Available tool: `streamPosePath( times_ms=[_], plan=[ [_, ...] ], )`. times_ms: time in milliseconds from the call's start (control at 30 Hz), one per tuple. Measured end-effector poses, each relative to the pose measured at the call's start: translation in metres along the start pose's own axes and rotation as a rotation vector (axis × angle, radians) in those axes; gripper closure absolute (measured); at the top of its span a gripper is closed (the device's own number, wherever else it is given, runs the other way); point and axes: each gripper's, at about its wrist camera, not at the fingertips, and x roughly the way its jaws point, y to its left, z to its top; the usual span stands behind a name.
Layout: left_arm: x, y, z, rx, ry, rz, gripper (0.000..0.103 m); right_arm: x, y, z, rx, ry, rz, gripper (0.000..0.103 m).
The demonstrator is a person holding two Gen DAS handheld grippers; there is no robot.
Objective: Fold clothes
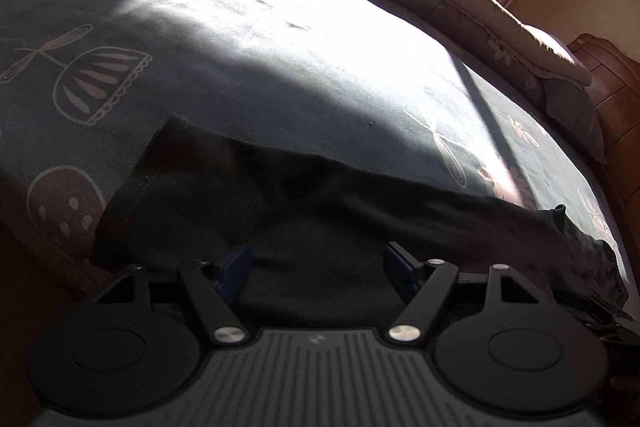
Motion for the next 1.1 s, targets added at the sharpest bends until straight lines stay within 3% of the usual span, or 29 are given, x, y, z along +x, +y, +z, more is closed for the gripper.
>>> streamPosePath(
  times_ms=[167, 267, 300, 367, 500, 600, 667, 833, 933, 1033, 1100],
  plan=[
    [0.01, 0.004, 0.023, 0.013, -0.077, 0.005, 0.029, 0.002, 0.008, -0.006, -0.052, -0.012, -0.027, 0.0],
    [0.023, 0.029, 0.035, -0.073, -0.067, 0.091, 0.031, 0.002, 0.01, -0.007, -0.075, -0.01, -0.036, 0.0],
    [0.023, 0.037, 0.038, -0.109, -0.073, 0.108, 0.036, 0.002, 0.011, -0.007, -0.082, -0.009, -0.038, 0.0],
    [0.009, 0.046, 0.043, -0.162, -0.114, 0.127, 0.035, 0.001, 0.01, -0.008, -0.086, -0.011, -0.034, 0.0],
    [-0.01, 0.043, 0.042, -0.156, -0.13, 0.033, 0.031, 0.003, 0.01, -0.009, -0.084, -0.015, -0.045, 0.0],
    [-0.007, 0.029, 0.03, -0.089, -0.078, -0.037, 0.028, 0.006, 0.017, -0.01, -0.123, -0.007, -0.078, 0.0],
    [0.002, 0.025, 0.017, -0.053, -0.025, 0.001, 0.027, 0.008, 0.022, -0.013, -0.169, -0.002, -0.102, 0.0],
    [-0.008, 0.015, 0.001, -0.027, -0.01, 0.055, 0.029, 0.006, 0.026, -0.012, -0.202, 0.019, -0.109, 0.0],
    [-0.015, -0.012, 0.0, 0.096, -0.041, 0.015, 0.027, -0.005, 0.019, -0.005, -0.138, 0.009, -0.074, 0.0],
    [-0.008, -0.048, -0.002, 0.277, -0.09, 0.035, 0.026, -0.018, 0.006, 0.004, -0.057, -0.068, -0.098, 0.0],
    [0.003, -0.064, -0.009, 0.348, -0.08, 0.056, 0.026, -0.018, -0.004, 0.006, -0.031, -0.057, -0.136, 0.0]
  ],
)
